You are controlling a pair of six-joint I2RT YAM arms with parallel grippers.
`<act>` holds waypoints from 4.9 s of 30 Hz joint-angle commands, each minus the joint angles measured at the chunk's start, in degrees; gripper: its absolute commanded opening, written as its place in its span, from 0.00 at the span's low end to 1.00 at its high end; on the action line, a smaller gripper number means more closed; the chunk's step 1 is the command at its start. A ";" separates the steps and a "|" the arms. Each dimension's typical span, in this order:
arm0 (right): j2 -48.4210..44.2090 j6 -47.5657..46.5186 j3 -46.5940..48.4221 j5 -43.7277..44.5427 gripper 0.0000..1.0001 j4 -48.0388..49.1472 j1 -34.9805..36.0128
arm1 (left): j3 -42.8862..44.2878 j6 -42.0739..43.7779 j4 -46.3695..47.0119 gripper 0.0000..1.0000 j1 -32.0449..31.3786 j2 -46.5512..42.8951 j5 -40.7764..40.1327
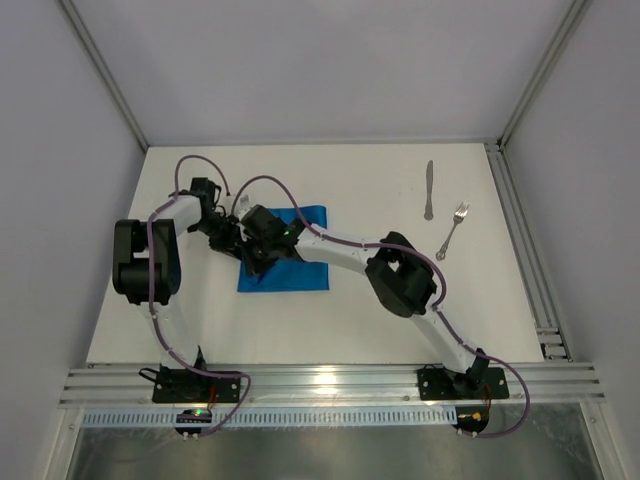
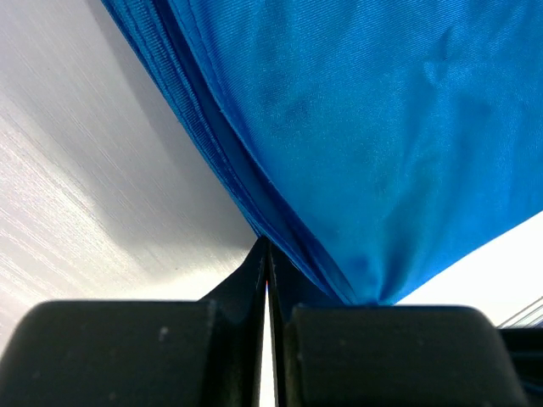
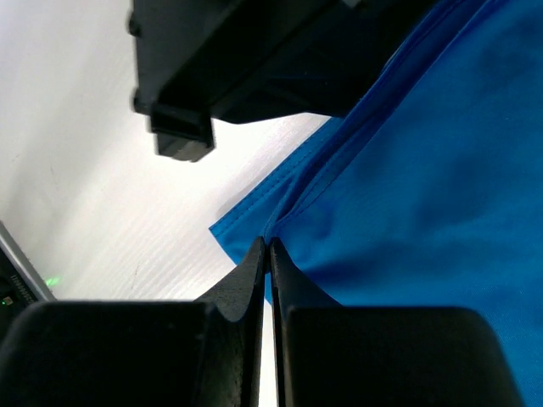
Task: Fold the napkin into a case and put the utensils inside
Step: Fold the rectangle-folded napkin at the center of the board, then rotate the rectangle-folded napkin at the center of the board, then smooth out the square-folded napkin at the center of the board.
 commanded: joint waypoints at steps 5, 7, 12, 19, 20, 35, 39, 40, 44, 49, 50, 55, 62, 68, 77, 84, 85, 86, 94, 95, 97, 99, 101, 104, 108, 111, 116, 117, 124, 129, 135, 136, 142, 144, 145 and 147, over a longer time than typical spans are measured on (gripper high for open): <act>2.13 1.56 2.29 -2.31 0.05 1.78 0.25 | -1.39 1.00 0.82 0.04 0.58 -0.96 -4.59; 2.31 1.74 2.29 -2.84 0.14 2.13 0.24 | -1.21 1.35 0.65 0.06 0.58 -1.23 -5.04; 0.30 0.16 2.91 -3.54 0.43 1.60 0.33 | -0.33 1.79 -0.32 0.11 0.58 -2.72 -7.85; -8.84 -2.57 2.31 -2.84 0.61 -0.68 -0.02 | 0.72 2.40 -1.98 0.27 2.51 -6.67 -11.10; -10.24 -3.09 1.25 -1.97 0.62 -0.94 -0.37 | 0.90 2.58 -2.51 0.27 2.51 -7.29 -11.36; -18.19 11.31 -23.20 -10.39 0.36 13.01 -31.38 | -5.78 4.69 -10.51 0.43 -2.84 -13.71 -5.83; -12.56 13.86 -20.12 -13.56 0.49 16.45 -33.94 | -6.13 4.43 -9.81 0.45 -4.61 -12.04 -6.18; -11.50 14.30 -18.46 -14.08 0.50 16.80 -34.21 | -6.05 4.43 -9.64 0.44 -4.61 -11.60 -6.27; -5.87 16.49 -14.85 -18.30 0.51 18.38 -34.38 | -5.87 4.69 -9.55 0.27 -4.61 -10.20 -6.97; -1.38 18.61 -13.62 -17.87 0.50 20.76 -34.47 | -6.40 5.04 -9.63 0.16 -4.61 -9.58 -6.80; -1.03 19.05 -13.53 -17.96 0.50 21.02 -34.38 | -6.57 5.13 -9.46 0.15 -4.61 -9.49 -6.71; -0.59 19.66 -14.31 -17.43 0.38 22.61 -34.47 | -6.92 5.92 -9.90 0.03 -4.70 -8.79 -5.92; -2.34 21.60 -17.56 -17.78 0.24 26.91 -34.47 | -6.31 6.89 -10.95 0.00 -4.70 -10.72 -3.10; -5.07 22.65 -21.95 -16.21 0.11 29.36 -34.38 | -5.78 8.29 -12.97 0.00 -4.70 -11.07 -0.12; -14.11 25.38 -34.87 -9.79 0.07 34.82 -34.56 | -4.73 11.63 -17.80 0.00 -4.70 -14.06 5.24; -19.22 25.82 -43.13 -6.97 0.06 36.40 -34.82 | -6.84 12.08 -17.99 0.00 -4.78 -14.15 0.68; -19.66 26.17 -44.10 -6.36 0.07 36.93 -34.82 | -6.92 11.72 -17.46 0.03 -4.70 -14.67 0.67; -20.27 26.34 -45.07 -6.01 0.07 37.20 -34.82 | -6.92 11.37 -17.20 0.07 -4.70 -15.11 0.67; -34.58 30.47 -64.13 3.39 0.04 37.90 -34.82 | -5.87 6.71 -13.42 0.29 -4.78 -16.09 -2.49; -36.43 31.17 -66.24 4.18 0.04 37.81 -34.74 | -5.78 6.45 -13.24 0.29 -4.70 -15.47 -2.40; -42.23 31.70 -72.74 5.86 0.04 36.59 -34.74 | -5.61 5.75 -13.06 0.30 -4.70 -13.98 -2.40; -45.83 31.18 -77.66 5.60 0.14 35.36 -34.21 | -5.43 5.22 -12.54 0.30 -4.70 -12.75 -2.23; -49.97 28.39 -79.26 4.90 0.36 30.36 -33.86 | -4.82 4.78 -12.01 0.30 -4.70 -11.96 -2.31; -56.89 24.43 -80.24 7.52 0.54 20.97 -33.94 | -4.12 4.08 -11.22 0.30 -4.70 -10.11 -1.88; -63.77 14.86 -72.45 17.53 0.57 11.46 -33.42 | -4.29 2.06 -9.20 0.30 -4.70 -8.09 -0.12; -63.26 10.80 -65.92 22.56 0.49 10.74 -29.04 | -5.52 -0.05 -6.30 0.29 -4.61 -7.56 -1.34; -56.06 6.48 -59.41 16.34 0.31 14.69 -23.49 | -5.78 -1.73 -2.35 0.29 -4.61 -11.67 1.81; -54.13 6.48 -59.23 15.62 0.29 15.39 -23.49 | -5.87 -1.64 -1.56 0.29 -4.69 -12.56 1.82; -46.67 4.03 -55.11 2.90 0.28 17.78 -30.42 | -4.38 0.03 1.00 0.34 -6.71 -9.67 -0.11; -38.39 -1.51 -47.02 0.32 0.27 11.97 -31.57 | -4.03 0.12 2.41 0.34 -8.64 -7.82 -3.45; -35.57 -0.20 -48.42 0.33 0.27 15.92 -32.62 | -3.59 0.38 2.67 0.29 -9.79 -7.03 -6.18; -35.39 0.06 -48.59 0.15 0.26 16.19 -32.97 | -3.50 0.64 2.58 0.26 -9.88 -6.94 -6.18; -32.59 1.38 -47.37 -1.08 0.23 16.98 -36.84 | -3.23 0.91 2.32 0.12 -10.67 -6.33 -5.92; -30.40 1.03 -45.70 -1.17 0.20 16.63 -37.28 | -3.06 0.82 2.14 0.07 -10.67 -6.33 -5.92; -29.51 0.95 -45.00 -1.08 0.20 16.37 -37.28 | -2.88 0.82 2.06 0.02 -10.67 -6.33 -6.00; -27.58 1.03 -42.89 -0.29 0.18 15.06 -37.37 | -2.62 0.82 1.44 0.00 -10.67 -6.76 -5.92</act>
